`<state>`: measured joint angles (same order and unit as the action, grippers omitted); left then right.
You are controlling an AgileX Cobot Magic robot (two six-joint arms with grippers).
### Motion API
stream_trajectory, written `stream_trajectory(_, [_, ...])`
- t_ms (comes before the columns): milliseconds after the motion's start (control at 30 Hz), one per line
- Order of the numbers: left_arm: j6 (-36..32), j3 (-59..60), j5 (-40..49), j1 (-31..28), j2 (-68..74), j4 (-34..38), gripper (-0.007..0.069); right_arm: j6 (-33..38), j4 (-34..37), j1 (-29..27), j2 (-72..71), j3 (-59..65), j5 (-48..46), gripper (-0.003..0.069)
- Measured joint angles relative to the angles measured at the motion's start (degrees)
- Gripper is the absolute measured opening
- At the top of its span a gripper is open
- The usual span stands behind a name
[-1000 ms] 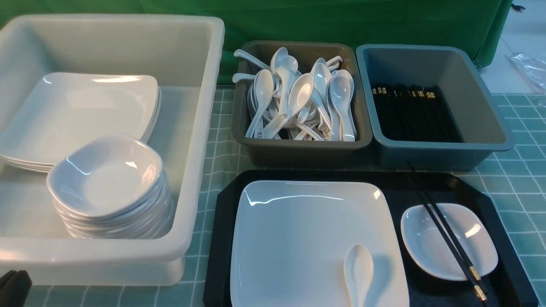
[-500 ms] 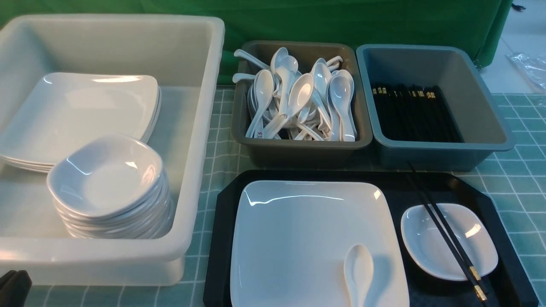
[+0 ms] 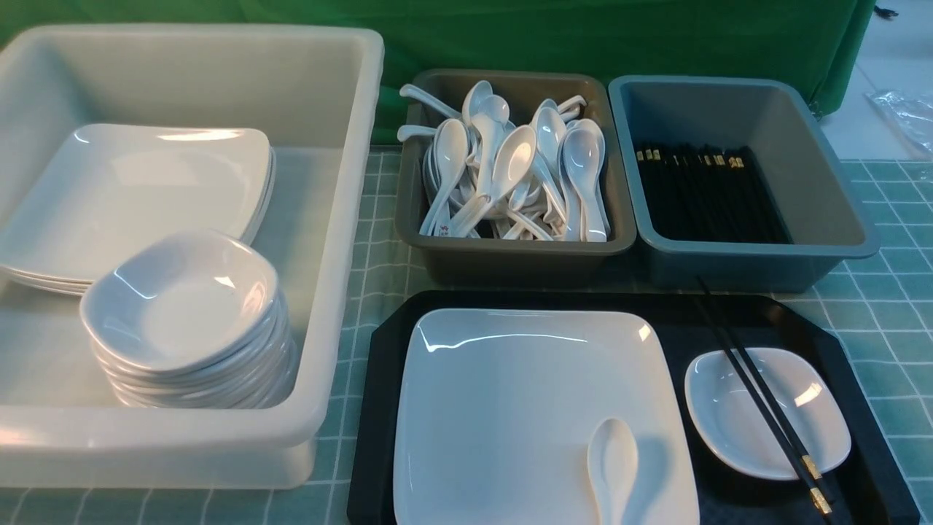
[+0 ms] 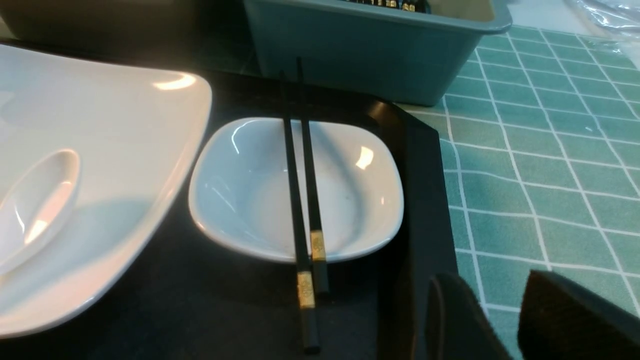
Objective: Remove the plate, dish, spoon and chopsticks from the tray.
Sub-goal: Use the right arm to grab a pair of chopsticks from the plate
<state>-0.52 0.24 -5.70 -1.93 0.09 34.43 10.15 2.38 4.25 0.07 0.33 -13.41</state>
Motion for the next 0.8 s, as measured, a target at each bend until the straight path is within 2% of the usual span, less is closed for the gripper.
stream_trajectory(67, [0.5,-3.4,5.0,0.0,-0.1,-2.4,0.0017,0.0,0.0,0.0,0.0,0.0,0.0,0.0242])
stream_trajectory(167, [-2.3,-8.9,10.3,0.0,0.8,-6.2,0.0017,0.0,0.0,0.0,0.0,0.0,0.0,0.0242])
stream_trajectory(300, [-12.8,-22.4,25.9,0.1,11.0,-8.8,0.0017,0.0,0.0,0.0,0.0,0.0,0.0,0.0242])
stream_trajectory(367, [-15.7,-26.9,31.3,1.2,16.3,-9.0,0.0017,0.0,0.0,0.0,0.0,0.0,0.0,0.0242])
stream_trajectory(433, [-18.5,-32.3,35.4,6.8,24.4,-9.3,0.0017,0.0,0.0,0.0,0.0,0.0,0.0,0.0242])
stream_trajectory(533, [-20.3,-35.6,34.9,17.6,32.5,-10.1,0.0017,0.0,0.0,0.0,0.0,0.0,0.0,0.0242])
stream_trajectory(633, [-20.7,-36.2,32.1,26.0,38.2,-11.5,0.0017,0.0,0.0,0.0,0.0,0.0,0.0,0.0242])
stream_trajectory(800, [-20.8,-36.3,25.2,36.3,45.7,-12.8,0.0017,0.0,0.0,0.0,0.0,0.0,0.0,0.0242])
